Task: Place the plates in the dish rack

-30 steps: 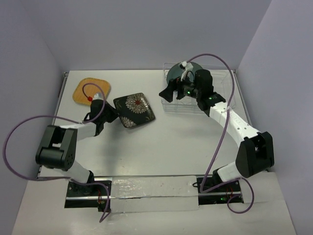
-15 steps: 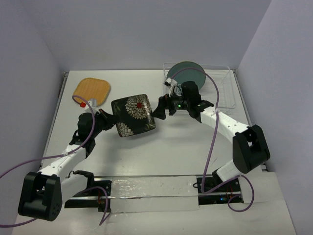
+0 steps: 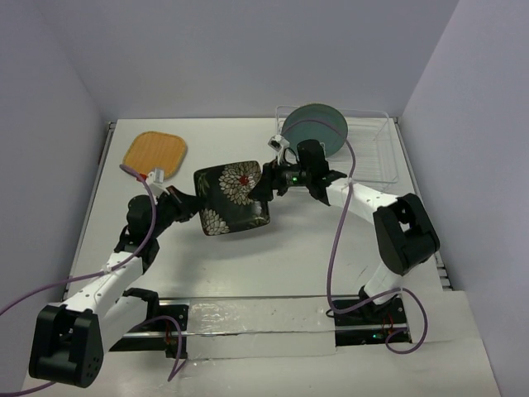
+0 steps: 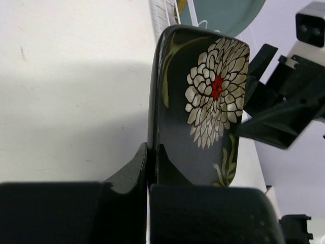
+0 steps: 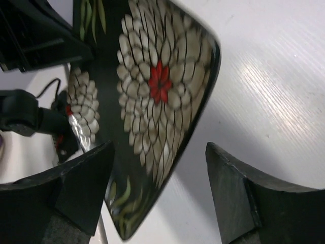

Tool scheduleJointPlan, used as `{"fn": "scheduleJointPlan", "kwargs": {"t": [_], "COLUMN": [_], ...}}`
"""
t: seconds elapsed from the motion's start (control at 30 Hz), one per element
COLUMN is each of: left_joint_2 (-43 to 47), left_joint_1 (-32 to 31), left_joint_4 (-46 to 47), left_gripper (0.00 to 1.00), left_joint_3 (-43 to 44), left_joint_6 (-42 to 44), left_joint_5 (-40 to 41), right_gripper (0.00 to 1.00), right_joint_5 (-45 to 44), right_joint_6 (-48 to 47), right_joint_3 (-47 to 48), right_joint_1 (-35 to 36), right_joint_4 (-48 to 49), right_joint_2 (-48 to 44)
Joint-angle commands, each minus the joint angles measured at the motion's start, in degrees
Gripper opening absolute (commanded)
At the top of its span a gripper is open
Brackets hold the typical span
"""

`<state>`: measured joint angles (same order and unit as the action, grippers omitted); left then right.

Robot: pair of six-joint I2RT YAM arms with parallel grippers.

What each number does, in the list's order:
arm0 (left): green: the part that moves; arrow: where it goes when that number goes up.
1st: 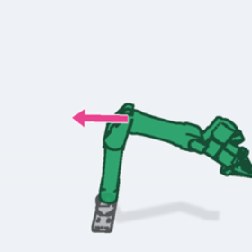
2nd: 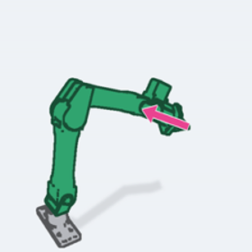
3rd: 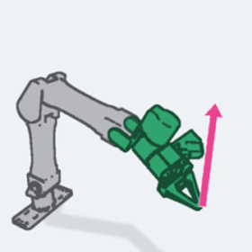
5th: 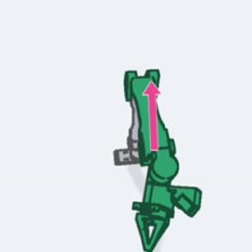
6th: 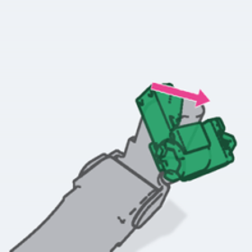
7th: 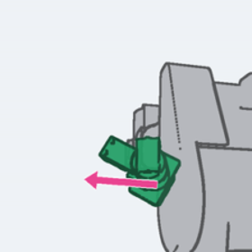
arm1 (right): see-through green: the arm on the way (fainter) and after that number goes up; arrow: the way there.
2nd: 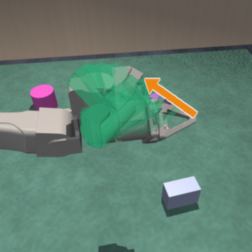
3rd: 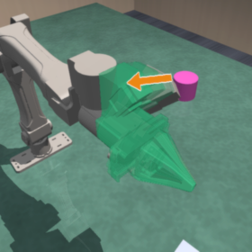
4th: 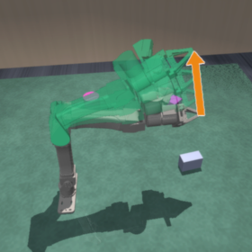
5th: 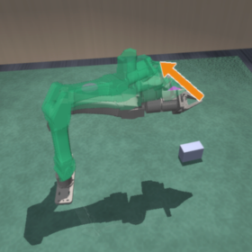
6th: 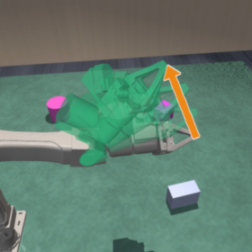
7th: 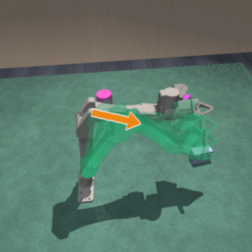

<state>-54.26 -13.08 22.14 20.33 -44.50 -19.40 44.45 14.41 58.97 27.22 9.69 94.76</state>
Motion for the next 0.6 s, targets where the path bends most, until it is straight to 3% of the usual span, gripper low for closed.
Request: {"fn": "scheduleJointPlan", "kwargs": {"t": [0.0, 0.1, 0.13, 0.17, 0.27, 0.3, 0.33, 0.37, 0.4, 0.47, 0.57], "left_joint_2": [2.3, 2.0, 1.6, 1.3, 0.0, -0.2, -0.9, -1.0, -1.3, -1.6, -1.9], "left_joint_1": [-0.2, -0.2, -0.2, -0.2, -0.2, -0.2, -0.2, -0.2, -0.2, -0.2, -0.2], "left_joint_4": [14.5, 18.2, 19.7, 20.5, 20.7, 20.7, 20.1, 20.1, 19.7, 19.1, 15.5], "left_gripper": [0.00, 0.00, 0.00, 0.00, 0.00, 0.08, 0.50, 0.53, 0.81, 0.95, 0.99], "left_joint_3": [1.1, 0.2, 0.0, 0.0, 1.1, 1.7, 2.4, 2.7, 3.2, 3.9, 6.1], "left_joint_6": [-6.1, -8.1, -8.3, -8.5, -7.5, -7.4, -6.9, -6.7, -6.2, -5.6, -3.1], "left_joint_5": [-4.1, -4.5, -4.7, -4.9, -6.5, -6.6, -7.0, -7.0, -5.9, -4.2, 0.1], "right_gripper": [0.65, 0.30, 0.11, 0.00, 0.00, 0.00, 0.00, 0.00, 0.00, 0.00, 0.00], "right_joint_5": [4.0, 5.3, 5.2, 4.5, 1.2, -0.6, -3.3, -3.7, -8.7, -15.5, -21.0], "right_joint_6": [1.3, 1.0, -0.1, -1.3, -7.4, -8.7, -15.7, -16.3, -21.3, -28.7, -37.1], "right_joint_3": [3.7, 4.4, 4.8, 5.3, 7.2, 7.7, 10.2, 10.4, 12.5, 16.1, 24.4], "right_joint_1": [0.9, 1.3, 1.2, 1.2, 1.0, 0.9, 0.6, 0.5, 0.2, -0.6, -2.5], "right_joint_4": [5.7, 5.5, 4.9, 3.5, -1.3, -1.9, -5.3, -7.7, -11.6, -15.2, -23.0], "right_joint_2": [1.7, 1.8, 1.3, 0.4, -2.7, -4.0, -6.2, -7.5, -10.0, -12.3, -14.7]}}
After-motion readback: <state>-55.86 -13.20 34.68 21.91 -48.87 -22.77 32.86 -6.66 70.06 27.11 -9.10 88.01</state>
